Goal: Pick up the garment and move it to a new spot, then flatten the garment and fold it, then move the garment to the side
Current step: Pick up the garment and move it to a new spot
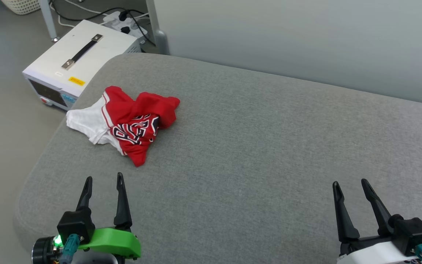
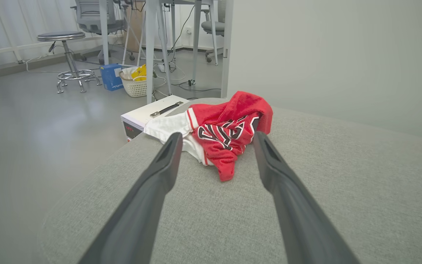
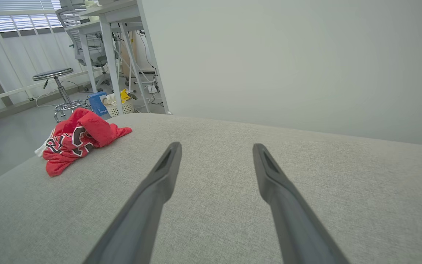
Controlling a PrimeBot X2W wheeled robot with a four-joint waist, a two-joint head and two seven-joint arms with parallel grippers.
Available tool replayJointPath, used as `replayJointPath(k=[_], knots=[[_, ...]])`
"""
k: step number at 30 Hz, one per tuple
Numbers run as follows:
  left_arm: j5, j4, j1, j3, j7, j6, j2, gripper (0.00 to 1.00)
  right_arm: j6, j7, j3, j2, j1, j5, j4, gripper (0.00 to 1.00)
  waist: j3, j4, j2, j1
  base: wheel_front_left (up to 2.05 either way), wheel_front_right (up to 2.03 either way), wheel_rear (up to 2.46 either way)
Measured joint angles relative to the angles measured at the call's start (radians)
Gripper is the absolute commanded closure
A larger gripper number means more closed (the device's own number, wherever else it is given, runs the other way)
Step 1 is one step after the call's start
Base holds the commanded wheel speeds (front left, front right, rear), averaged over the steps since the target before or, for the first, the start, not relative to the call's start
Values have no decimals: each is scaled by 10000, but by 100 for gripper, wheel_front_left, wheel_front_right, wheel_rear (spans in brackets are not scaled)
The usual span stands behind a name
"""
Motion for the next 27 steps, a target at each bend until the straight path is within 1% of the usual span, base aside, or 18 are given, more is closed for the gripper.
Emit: replayJointPath(k=[12, 17, 20, 21, 23, 27], knots=[[-462, 56, -11, 290, 0, 17, 0, 0, 0, 0, 142, 4, -129, -125, -44, 0, 231, 1502, 0, 0, 0, 0, 0], [-546, 111, -10, 322, 0, 33, 2, 0, 0, 0, 209, 4, -168, -180, -48, 0, 332, 1929, 0, 0, 0, 0, 0], [-545, 180, -31, 393, 0, 15, 2, 0, 0, 0, 238, 4, -176, -190, -63, 0, 402, 1986, 0, 0, 0, 0, 0], [-545, 203, -66, 424, 0, -25, 2, 0, 0, 0, 249, 4, -183, -205, -73, 0, 432, 1985, 0, 0, 0, 0, 0], [-522, 255, -359, 543, 0, -247, 0, 0, 0, 0, 291, 4, -202, -297, -82, 0, 523, 1957, 0, 0, 0, 0, 0], [-337, 414, -1536, 1012, 0, -853, 90, 0, 0, 0, 368, 10, -407, -550, -107, 0, 742, 1818, 0, 0, 0, 0, 0]])
